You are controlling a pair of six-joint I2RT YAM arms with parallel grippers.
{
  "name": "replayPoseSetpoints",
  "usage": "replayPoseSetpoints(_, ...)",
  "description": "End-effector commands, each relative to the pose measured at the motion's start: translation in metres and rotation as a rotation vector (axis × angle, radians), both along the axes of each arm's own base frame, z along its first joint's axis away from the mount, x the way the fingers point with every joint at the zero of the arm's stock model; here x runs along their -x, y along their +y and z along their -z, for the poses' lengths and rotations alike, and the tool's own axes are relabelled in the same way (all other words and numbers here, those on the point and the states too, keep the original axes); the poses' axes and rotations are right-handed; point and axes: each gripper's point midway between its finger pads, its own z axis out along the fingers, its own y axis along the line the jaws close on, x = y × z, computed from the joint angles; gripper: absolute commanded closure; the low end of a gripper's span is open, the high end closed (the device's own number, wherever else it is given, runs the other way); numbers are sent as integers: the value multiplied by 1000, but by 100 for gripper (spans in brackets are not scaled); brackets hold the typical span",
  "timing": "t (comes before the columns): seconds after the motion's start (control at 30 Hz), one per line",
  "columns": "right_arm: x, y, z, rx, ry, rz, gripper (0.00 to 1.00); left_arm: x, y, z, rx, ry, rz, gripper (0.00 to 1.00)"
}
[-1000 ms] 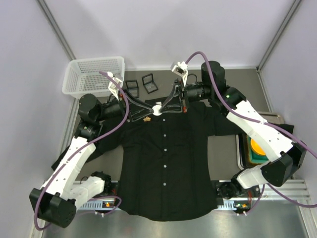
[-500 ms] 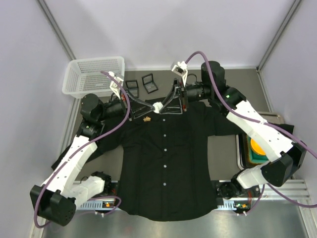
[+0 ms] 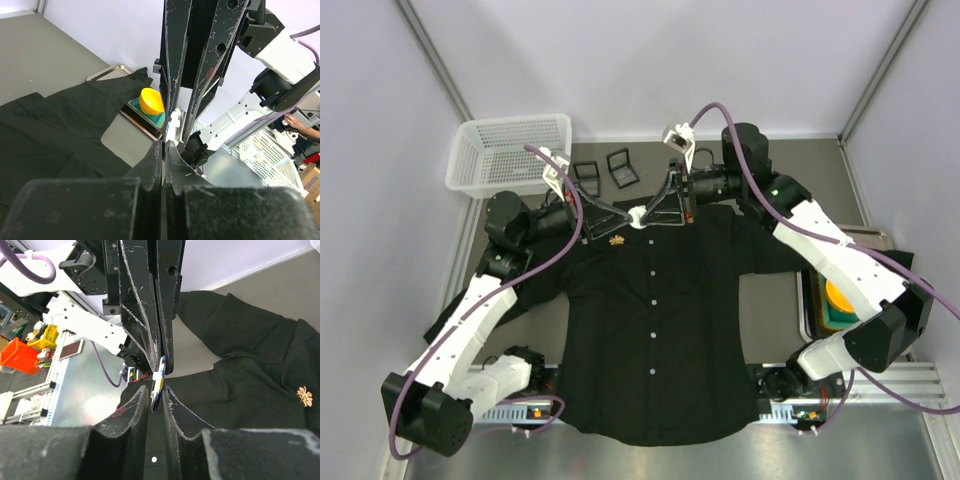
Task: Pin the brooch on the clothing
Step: Open the brooch.
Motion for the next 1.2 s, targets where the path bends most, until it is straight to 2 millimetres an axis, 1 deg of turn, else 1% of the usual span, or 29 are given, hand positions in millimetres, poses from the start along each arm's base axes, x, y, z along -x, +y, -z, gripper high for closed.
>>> replayPoseSetpoints(0.0,8,5,-17,-51,-21,-51,84,0,2,-5,11,-42,-21,100)
replayPoseSetpoints(0.17,6,7,-17,-55,-2,-51,88,3,1,-6,9,-62,-13,100)
replayPoseSetpoints(0.2,6,7,-16,-53,5,-50,94,3,2,-6,10,-65,-14,100)
replayPoseSetpoints(0.3,4,9,-15,-54,7,-49,100,5,1,-7,6,-83,-9,100)
replayPoseSetpoints(0.37,4,9,-14,-52,12,-47,100,6,0,-7,3,-95,-3,100)
replayPoseSetpoints(0.5,3,14,-6,-32,37,-40,100,10,-3,-9,-10,-125,12,100)
replayPoseSetpoints(0.83,-2,18,11,18,88,-19,100,19,-12,-3,-70,-193,51,100)
replayPoseSetpoints(0.97,-4,20,18,33,116,-11,100,24,-14,-2,-85,-222,68,100)
replayPoseSetpoints(1.17,-1,22,25,46,188,-34,100,29,-12,1,-100,-272,79,100)
